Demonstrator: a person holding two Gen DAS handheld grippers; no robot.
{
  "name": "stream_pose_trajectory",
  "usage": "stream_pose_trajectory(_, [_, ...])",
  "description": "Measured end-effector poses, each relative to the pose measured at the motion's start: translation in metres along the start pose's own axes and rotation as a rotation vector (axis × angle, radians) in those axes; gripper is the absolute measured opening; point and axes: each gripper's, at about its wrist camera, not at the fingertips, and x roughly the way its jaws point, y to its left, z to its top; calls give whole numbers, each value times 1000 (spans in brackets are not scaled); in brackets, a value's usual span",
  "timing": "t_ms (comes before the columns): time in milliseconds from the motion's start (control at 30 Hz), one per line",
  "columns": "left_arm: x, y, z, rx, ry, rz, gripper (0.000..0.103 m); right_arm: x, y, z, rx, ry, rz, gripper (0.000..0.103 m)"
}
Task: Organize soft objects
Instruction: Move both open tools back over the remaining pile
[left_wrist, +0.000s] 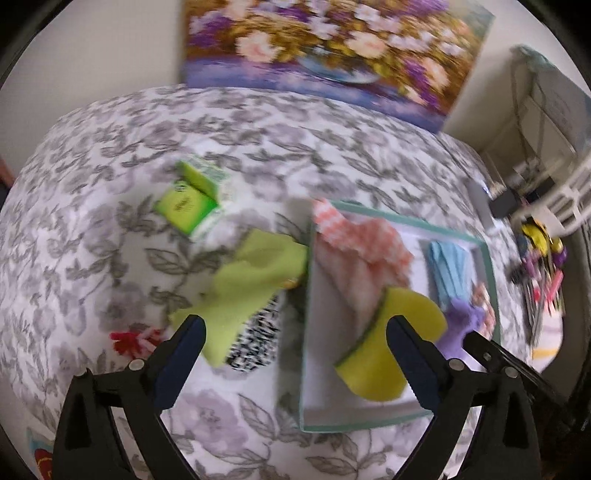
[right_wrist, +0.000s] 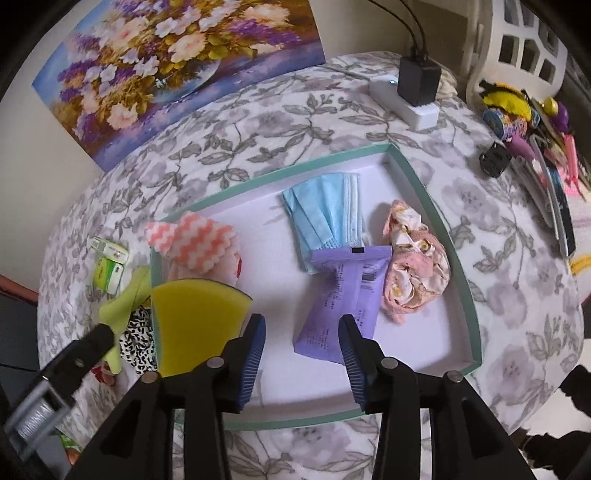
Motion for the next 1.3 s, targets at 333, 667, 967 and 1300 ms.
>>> stream_pose_trajectory(333, [-12,30,8,-85,-73,69,98,-5,17,-1,-48,-24,-10,63])
stream_pose_trajectory(667, [-17,59,14,-169,-94,100,99,-15,28,-2,-71,-103,-18,103])
stream_pose_trajectory(967, [-25,92,20,-232,-132,175,99,-23,40,-2,-75,-164,2,103])
stream_pose_trajectory(1300, [-32,131,23,-297,-175,223,99,-28,74,-5,-124,-215,26,103])
